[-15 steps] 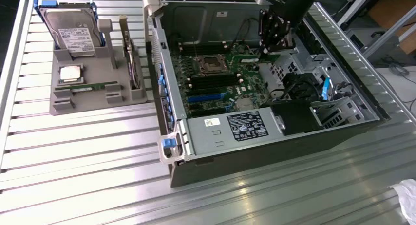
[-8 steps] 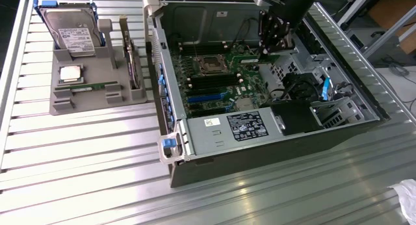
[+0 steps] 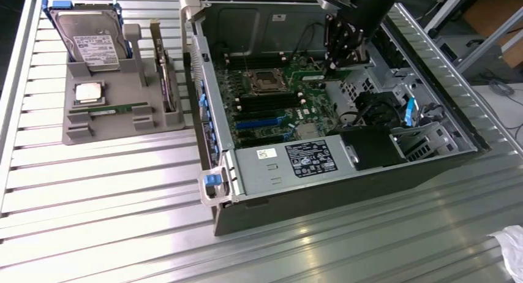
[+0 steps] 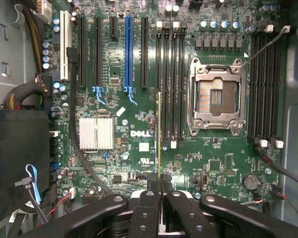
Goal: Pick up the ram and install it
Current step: 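Insert the ram into the slot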
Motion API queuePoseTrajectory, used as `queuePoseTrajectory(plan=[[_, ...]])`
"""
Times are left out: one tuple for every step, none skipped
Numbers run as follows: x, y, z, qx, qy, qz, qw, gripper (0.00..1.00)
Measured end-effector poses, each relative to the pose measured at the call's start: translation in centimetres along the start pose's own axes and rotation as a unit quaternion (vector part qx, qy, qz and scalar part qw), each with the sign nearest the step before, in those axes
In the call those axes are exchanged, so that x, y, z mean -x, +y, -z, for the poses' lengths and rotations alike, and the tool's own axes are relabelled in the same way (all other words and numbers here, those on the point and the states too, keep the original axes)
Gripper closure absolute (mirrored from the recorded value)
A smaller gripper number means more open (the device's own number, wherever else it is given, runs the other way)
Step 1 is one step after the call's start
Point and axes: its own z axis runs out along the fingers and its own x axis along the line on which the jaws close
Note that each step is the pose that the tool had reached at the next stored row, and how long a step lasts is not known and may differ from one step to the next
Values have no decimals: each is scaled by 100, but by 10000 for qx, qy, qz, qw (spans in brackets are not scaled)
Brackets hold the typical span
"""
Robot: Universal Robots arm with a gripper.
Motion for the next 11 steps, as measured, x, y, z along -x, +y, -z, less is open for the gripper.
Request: queuePoseTrajectory(plan=[[0, 0, -5, 0, 0, 0, 10000, 88], [0, 0, -8, 0, 0, 0, 10000, 88], [0, 0, -13, 0, 0, 0, 10000, 88], [0, 0, -18, 0, 0, 0, 10000, 88], [0, 0, -23, 0, 0, 0, 10000, 88], [0, -1, -29, 0, 0, 0, 10000, 88], [1, 0, -32, 0, 0, 0, 10000, 88], [1, -1, -34, 0, 0, 0, 10000, 88], [1, -1, -38, 0, 0, 0, 10000, 88], [1, -1, -44, 0, 0, 0, 10000, 88], [1, -1, -47, 0, 0, 0, 10000, 88]])
